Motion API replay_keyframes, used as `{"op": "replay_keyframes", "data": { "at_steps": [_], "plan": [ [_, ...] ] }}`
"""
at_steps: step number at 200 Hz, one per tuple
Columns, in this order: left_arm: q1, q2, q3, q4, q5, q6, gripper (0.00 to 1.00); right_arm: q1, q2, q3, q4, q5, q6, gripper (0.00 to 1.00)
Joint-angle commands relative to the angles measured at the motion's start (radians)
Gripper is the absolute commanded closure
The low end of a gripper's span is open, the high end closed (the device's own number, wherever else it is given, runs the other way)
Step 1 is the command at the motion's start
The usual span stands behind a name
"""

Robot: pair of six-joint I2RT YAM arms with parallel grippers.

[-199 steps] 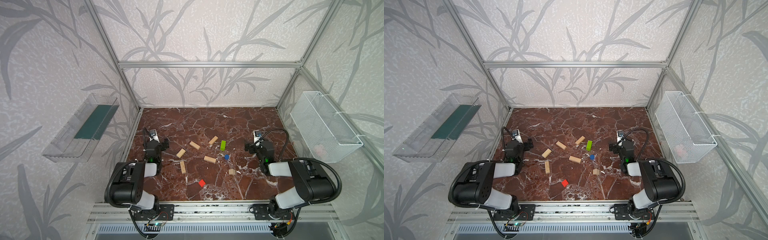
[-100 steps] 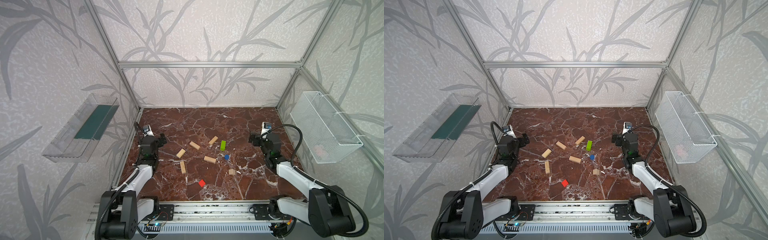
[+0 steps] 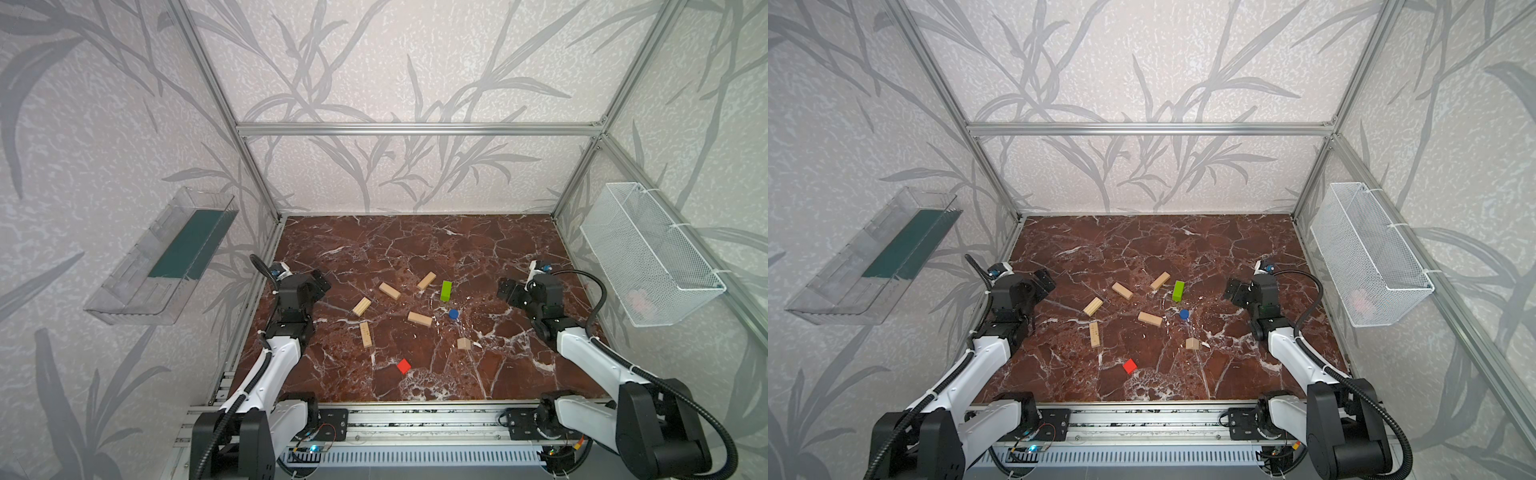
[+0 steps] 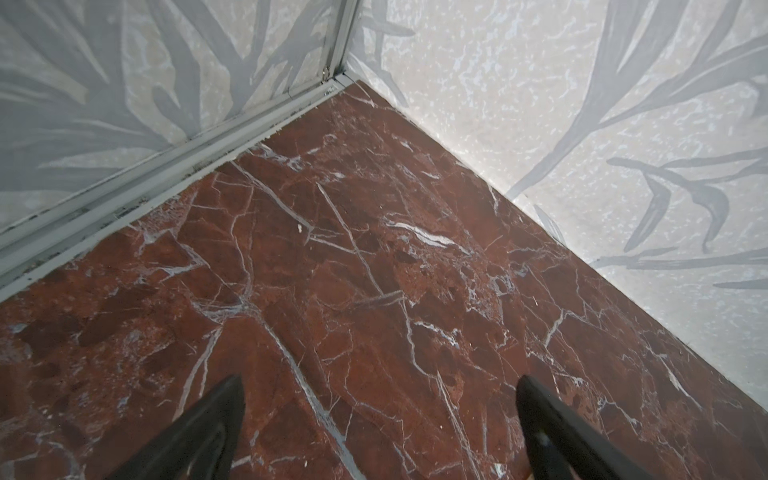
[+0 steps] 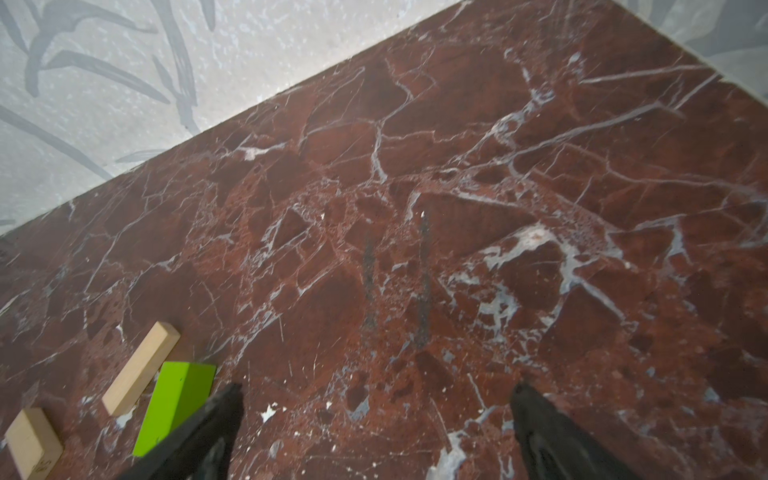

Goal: Build the wood block tower
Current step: 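Raise both arms and move both grippers toward the scattered wooden blocks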

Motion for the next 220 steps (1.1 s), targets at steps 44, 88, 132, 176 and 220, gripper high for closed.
{"op": "replay_keyframes", "data": {
  "at_steps": [44,88,132,176,220],
  "plan": [
    [-0.071,-0.043,0.122,-0.307,0.175,-0.115,0.01,0.075,0.028,0.098,-0.154,-0.15,-0.001,0.01],
    [-0.25,-0.01,0.184,-0.456,0.129,-0.153,0.0,0.228,0.027,0.144,-0.276,-0.116,-0.042,0.01],
    [-0.387,0.106,0.281,-0.548,0.131,-0.202,0.01,0.387,0.001,0.132,-0.318,-0.078,-0.092,0.01],
    [-0.495,0.281,0.416,-0.617,0.122,-0.22,0.01,0.554,0.004,0.116,-0.308,0.013,-0.172,0.01],
    [-0.568,0.477,0.54,-0.653,0.098,-0.232,0.04,0.624,0.022,0.074,-0.197,0.031,-0.228,0.01]
  ]
}}
